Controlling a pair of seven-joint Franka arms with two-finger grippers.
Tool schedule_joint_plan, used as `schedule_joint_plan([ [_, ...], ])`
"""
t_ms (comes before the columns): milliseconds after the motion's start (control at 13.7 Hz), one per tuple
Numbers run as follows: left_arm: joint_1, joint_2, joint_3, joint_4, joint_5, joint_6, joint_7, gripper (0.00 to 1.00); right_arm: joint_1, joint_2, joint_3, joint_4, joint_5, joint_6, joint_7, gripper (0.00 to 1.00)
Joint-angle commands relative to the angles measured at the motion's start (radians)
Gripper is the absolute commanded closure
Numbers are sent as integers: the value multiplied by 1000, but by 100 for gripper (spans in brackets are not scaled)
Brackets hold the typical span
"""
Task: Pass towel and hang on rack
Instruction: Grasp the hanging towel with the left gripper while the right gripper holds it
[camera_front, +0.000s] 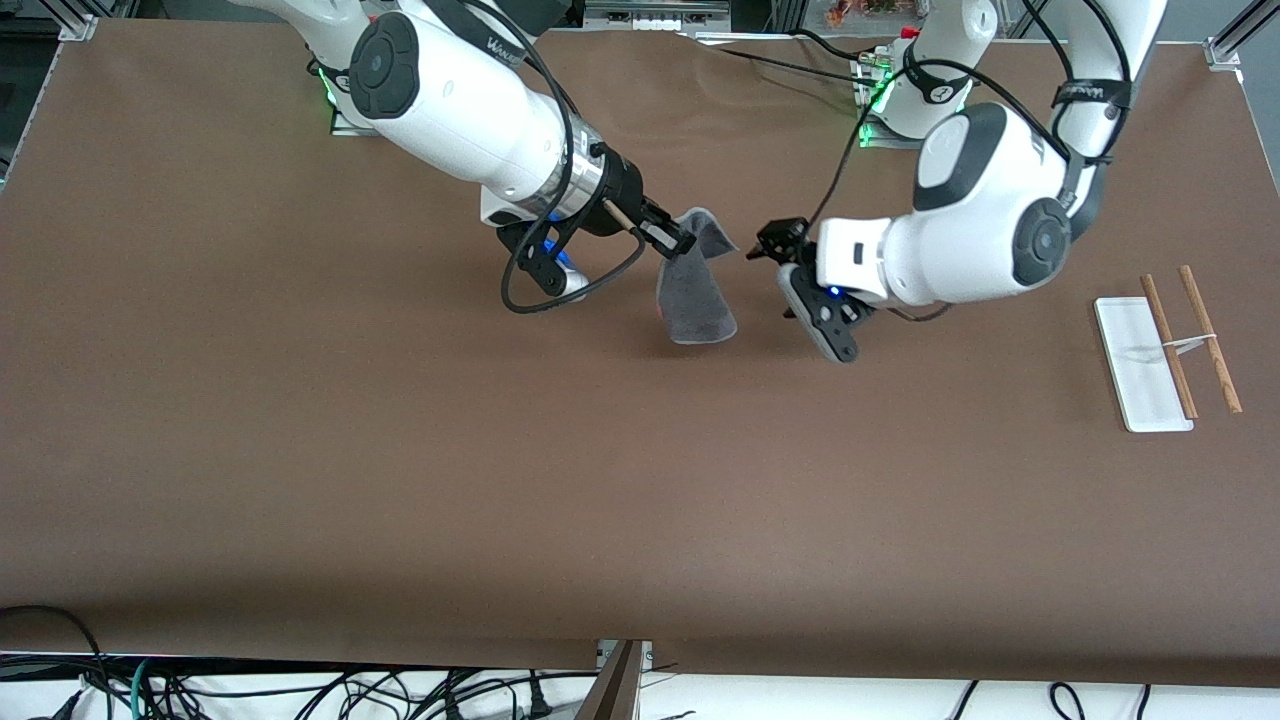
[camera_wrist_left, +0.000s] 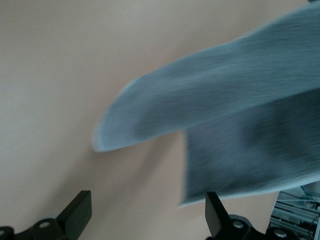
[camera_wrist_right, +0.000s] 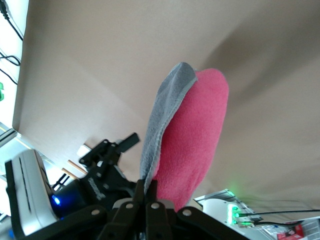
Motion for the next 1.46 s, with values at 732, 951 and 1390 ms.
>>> schedule_joint_plan([
  [732, 40, -7, -17, -109, -319, 120, 565, 1, 14, 16, -3, 34, 16, 17, 39, 100],
  [951, 34, 26, -16, -90, -321, 160, 636, 2, 12, 16, -3, 34, 17, 17, 41, 100],
  [1390, 22, 95, -16, -58, -366, 223, 797, 29, 12, 16, -3, 34, 16, 17, 41, 100],
])
